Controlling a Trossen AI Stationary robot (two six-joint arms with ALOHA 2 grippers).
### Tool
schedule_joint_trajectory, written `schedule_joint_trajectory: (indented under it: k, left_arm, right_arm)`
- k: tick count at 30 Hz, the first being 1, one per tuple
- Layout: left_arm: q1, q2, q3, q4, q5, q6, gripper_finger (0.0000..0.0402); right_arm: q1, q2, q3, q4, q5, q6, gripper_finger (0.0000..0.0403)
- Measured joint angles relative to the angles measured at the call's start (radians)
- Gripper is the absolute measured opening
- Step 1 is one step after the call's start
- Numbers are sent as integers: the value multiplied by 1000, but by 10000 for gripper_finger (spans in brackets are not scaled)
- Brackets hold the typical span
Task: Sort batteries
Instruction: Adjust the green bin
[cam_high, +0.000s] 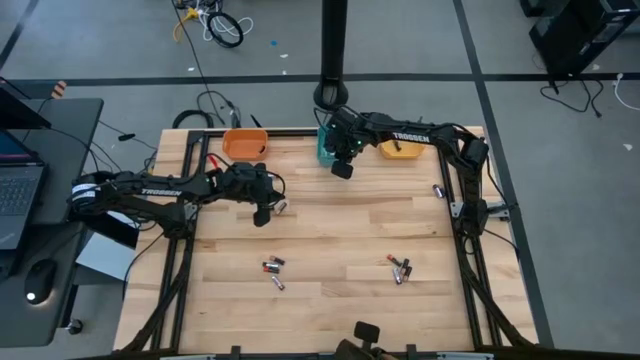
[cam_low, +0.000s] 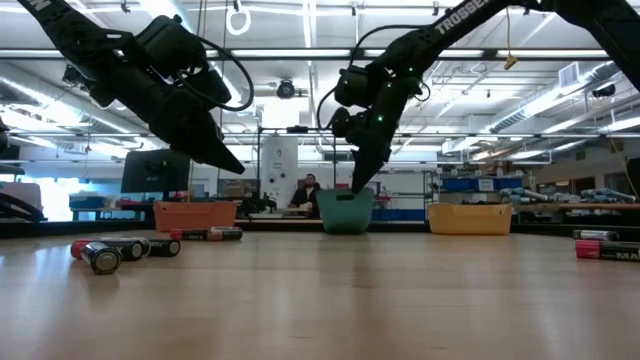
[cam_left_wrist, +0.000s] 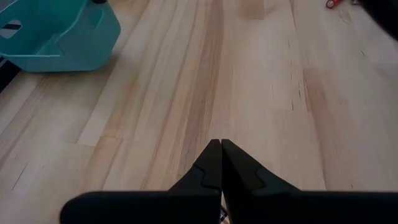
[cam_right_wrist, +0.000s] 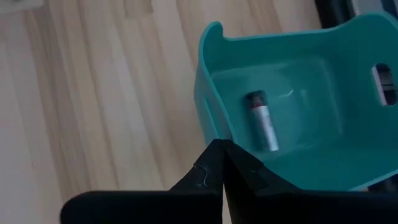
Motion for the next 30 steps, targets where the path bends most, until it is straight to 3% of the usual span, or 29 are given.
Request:
schedule_joint_trajectory:
  k: [17, 30]
  left_arm:
    - [0, 0, 0, 0, 1, 0, 6]
    - [0, 0, 0, 0, 5, 0, 6]
  right_arm:
    - [-22, 0, 2, -22, -73, 14, 16]
    - [9, 1, 1, -29, -70, 16, 82]
